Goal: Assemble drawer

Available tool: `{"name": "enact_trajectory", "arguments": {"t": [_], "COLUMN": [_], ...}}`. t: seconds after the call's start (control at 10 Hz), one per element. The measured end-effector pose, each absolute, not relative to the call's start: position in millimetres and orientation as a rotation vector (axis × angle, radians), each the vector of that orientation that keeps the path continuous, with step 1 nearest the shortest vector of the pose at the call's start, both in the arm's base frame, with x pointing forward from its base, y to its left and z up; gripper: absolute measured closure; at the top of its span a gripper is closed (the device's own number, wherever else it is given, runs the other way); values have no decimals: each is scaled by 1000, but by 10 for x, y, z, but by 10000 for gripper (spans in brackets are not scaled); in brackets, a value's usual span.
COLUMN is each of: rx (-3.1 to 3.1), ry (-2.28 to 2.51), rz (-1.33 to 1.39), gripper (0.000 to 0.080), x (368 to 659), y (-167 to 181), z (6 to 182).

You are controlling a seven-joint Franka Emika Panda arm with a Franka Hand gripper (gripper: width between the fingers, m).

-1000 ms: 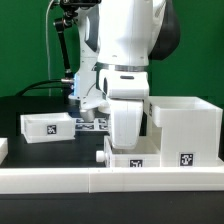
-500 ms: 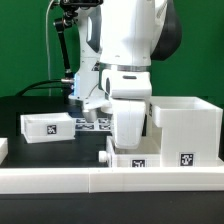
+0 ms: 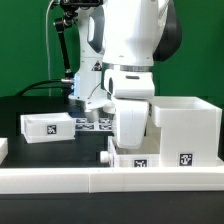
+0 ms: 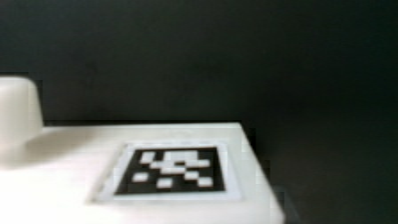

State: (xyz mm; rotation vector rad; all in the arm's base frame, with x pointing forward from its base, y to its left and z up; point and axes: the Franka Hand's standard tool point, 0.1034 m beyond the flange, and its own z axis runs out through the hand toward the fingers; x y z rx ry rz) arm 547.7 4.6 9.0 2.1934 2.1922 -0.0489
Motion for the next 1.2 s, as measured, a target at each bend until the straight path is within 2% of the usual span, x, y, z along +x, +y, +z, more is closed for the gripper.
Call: {"name": "enact_trajectory", "arguments": {"t": [0.3,0.4,0.6,0.7,0.8,0.9,1.2], "rx": [2194,2198,2212,2221,2231,2235,2250], "ry": [2192,2188,2163,2151,2144,2139,2121], "rz": [-50,-51,-39,-37,-45,-49,-75], "gripper": [758,665,389,389,220,172,153], "x": [5475,5477,5509,5519,5525,5538,5589], "y": [42,39,40,43,58,66,-35], "z": [89,98,157,199,263,344,588]}}
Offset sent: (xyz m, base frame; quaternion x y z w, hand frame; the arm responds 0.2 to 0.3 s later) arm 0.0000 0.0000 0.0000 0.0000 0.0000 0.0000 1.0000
